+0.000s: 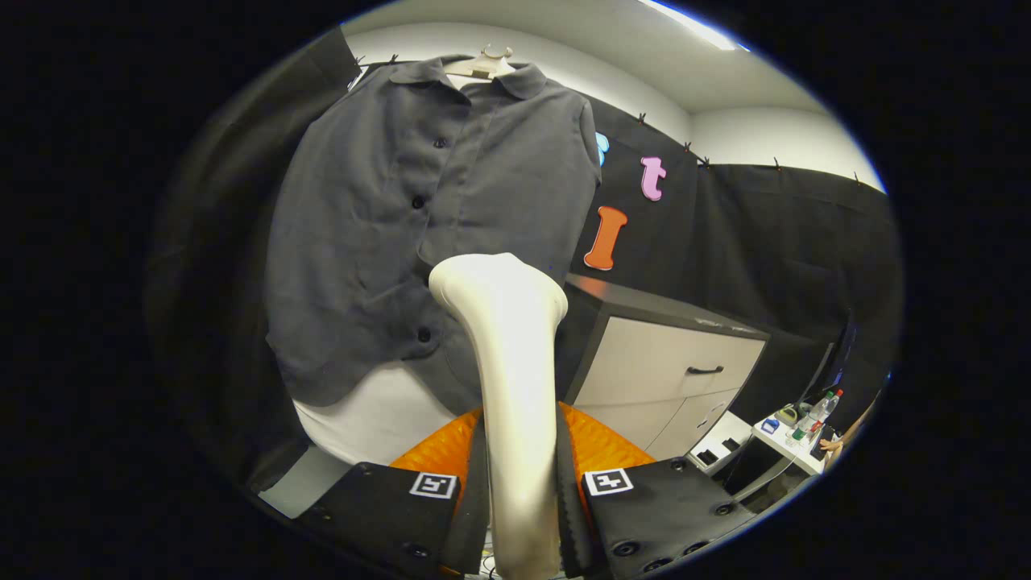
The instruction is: Iron the clothes twice with a garment steamer, once on the left side and once on the right side.
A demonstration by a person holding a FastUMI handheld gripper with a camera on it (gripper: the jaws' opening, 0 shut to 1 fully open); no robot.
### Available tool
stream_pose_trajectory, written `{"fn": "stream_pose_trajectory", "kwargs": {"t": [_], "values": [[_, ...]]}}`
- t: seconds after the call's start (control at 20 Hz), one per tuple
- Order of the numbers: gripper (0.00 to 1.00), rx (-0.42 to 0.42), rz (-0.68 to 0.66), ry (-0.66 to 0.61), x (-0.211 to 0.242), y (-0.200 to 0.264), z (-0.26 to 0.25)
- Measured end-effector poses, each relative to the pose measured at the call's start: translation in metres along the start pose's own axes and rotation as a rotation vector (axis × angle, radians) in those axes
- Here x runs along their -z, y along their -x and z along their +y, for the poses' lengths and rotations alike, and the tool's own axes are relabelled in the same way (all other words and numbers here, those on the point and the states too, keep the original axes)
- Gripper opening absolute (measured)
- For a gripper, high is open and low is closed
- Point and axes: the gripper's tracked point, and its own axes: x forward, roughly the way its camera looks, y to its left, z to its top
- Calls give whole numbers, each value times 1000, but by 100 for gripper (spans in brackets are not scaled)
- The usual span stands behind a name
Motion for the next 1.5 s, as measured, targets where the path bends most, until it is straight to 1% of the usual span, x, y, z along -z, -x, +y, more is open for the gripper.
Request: {"fn": "stream_pose_trajectory", "kwargs": {"t": [0.15, 0.35, 0.55, 0.7, 0.85, 1.05, 1.3, 1.5], "values": [[44, -4, -91, 12, -55, 20, 8], [44, -39, -223, 27, -133, 39, 33], [44, -116, -369, -36, -187, 46, 54], [43, -142, -387, -41, -207, 56, 63], [44, -129, -383, -47, -219, 36, 69], [44, -154, -404, -55, -230, 9, 83], [44, -191, -399, -61, -225, -23, 98], [44, -199, -381, -64, -214, -35, 103]]}}
